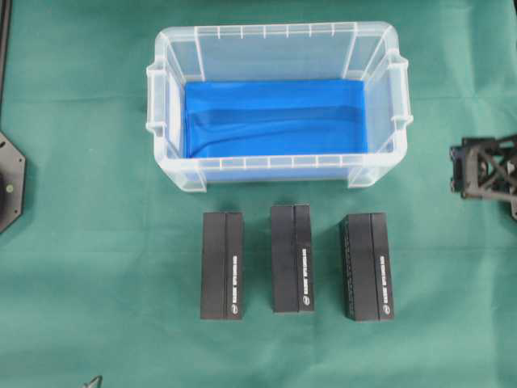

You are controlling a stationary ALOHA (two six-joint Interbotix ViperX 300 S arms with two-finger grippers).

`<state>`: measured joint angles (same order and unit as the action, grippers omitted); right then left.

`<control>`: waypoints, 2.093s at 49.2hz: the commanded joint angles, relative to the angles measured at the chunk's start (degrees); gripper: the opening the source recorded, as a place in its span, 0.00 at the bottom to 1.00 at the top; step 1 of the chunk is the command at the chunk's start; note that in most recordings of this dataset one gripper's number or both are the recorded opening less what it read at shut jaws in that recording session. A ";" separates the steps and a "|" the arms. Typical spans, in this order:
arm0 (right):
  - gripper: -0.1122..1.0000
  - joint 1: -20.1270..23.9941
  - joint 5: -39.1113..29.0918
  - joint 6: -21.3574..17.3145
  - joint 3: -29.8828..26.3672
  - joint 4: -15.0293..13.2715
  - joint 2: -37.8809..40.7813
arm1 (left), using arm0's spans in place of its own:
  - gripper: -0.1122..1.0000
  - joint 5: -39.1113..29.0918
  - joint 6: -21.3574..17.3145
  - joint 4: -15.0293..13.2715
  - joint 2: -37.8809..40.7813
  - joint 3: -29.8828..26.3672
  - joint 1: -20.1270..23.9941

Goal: Take the box out of the case with the right arm.

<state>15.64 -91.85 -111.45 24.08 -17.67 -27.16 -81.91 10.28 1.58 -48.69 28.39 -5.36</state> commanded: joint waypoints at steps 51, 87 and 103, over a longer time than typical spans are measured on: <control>0.89 -26.37 9.58 28.48 2.02 1.58 -2.64 | 0.12 0.18 0.00 0.18 0.26 -0.62 -0.18; 0.89 -26.37 9.49 28.39 2.02 1.85 -2.55 | 0.12 0.26 0.00 0.26 0.26 -0.62 -0.18; 0.89 -26.37 9.40 28.39 2.02 2.11 -2.55 | 0.12 0.18 0.00 0.18 0.26 -0.62 -0.18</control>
<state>-10.63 -82.53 -83.14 26.81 -15.56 -29.53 -81.91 10.28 1.58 -48.69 28.39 -5.36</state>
